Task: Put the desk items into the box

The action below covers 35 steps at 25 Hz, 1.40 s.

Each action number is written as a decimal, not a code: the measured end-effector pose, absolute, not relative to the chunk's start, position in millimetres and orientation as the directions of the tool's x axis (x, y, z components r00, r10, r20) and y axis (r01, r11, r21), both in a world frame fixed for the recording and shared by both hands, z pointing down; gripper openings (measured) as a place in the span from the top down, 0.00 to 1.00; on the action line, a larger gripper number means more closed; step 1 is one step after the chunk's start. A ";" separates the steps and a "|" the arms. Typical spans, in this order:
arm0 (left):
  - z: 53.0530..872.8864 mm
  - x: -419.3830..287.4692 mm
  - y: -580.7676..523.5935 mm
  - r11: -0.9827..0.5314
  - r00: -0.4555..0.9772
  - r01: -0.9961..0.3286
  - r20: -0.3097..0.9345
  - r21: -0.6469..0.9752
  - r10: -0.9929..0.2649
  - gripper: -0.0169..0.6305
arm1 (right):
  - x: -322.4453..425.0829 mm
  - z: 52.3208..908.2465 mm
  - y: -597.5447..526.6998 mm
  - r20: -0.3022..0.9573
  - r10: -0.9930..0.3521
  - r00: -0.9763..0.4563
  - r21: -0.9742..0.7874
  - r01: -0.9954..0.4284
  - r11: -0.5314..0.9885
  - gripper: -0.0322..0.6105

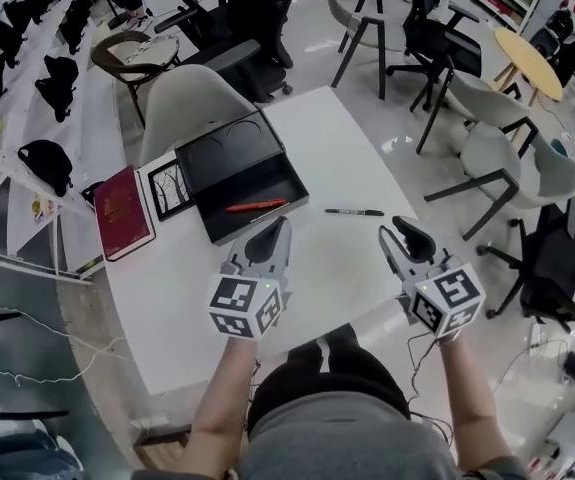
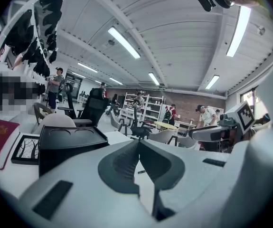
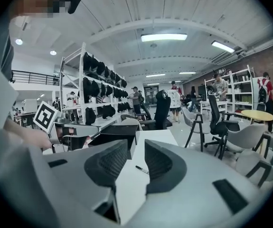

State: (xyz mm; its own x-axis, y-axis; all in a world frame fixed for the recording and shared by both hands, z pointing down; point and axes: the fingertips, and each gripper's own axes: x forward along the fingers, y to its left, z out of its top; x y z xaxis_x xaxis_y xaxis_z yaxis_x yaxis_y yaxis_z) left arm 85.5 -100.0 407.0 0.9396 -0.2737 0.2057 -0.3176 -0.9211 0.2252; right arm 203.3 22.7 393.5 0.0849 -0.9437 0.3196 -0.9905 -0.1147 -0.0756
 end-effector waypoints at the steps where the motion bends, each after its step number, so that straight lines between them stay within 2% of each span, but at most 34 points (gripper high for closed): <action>1: 406.6 87.2 -101.3 -0.920 0.937 -0.324 0.208 0.220 -0.280 0.96 | 205.2 394.2 19.1 0.327 -0.942 0.070 -0.065 -0.993 -0.096 0.76; 5: 405.7 93.7 -106.4 -0.908 0.925 -0.358 0.213 0.217 -0.314 0.96 | 212.5 401.6 6.2 0.369 -0.929 0.007 -0.017 -1.000 -0.015 0.76; 21: 418.7 94.8 -123.5 -0.846 0.871 -0.479 0.251 0.236 -0.423 0.96 | 218.4 453.5 -29.7 0.508 -0.829 -0.235 -0.048 -0.968 0.245 0.73; 35: 429.0 81.5 -130.5 -0.789 0.817 -0.567 0.284 0.238 -0.501 0.96 | 223.0 499.1 -44.1 0.648 -0.678 -0.347 -0.045 -0.906 0.421 0.75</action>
State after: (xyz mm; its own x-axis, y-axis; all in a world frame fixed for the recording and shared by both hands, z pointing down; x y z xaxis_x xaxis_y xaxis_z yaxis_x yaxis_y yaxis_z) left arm 81.5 -130.5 429.0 0.8172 -0.5014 0.2841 -0.5667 -0.7888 0.2381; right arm 223.0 -44.1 499.1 -0.3467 -0.6777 0.6484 -0.9061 0.4207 -0.0448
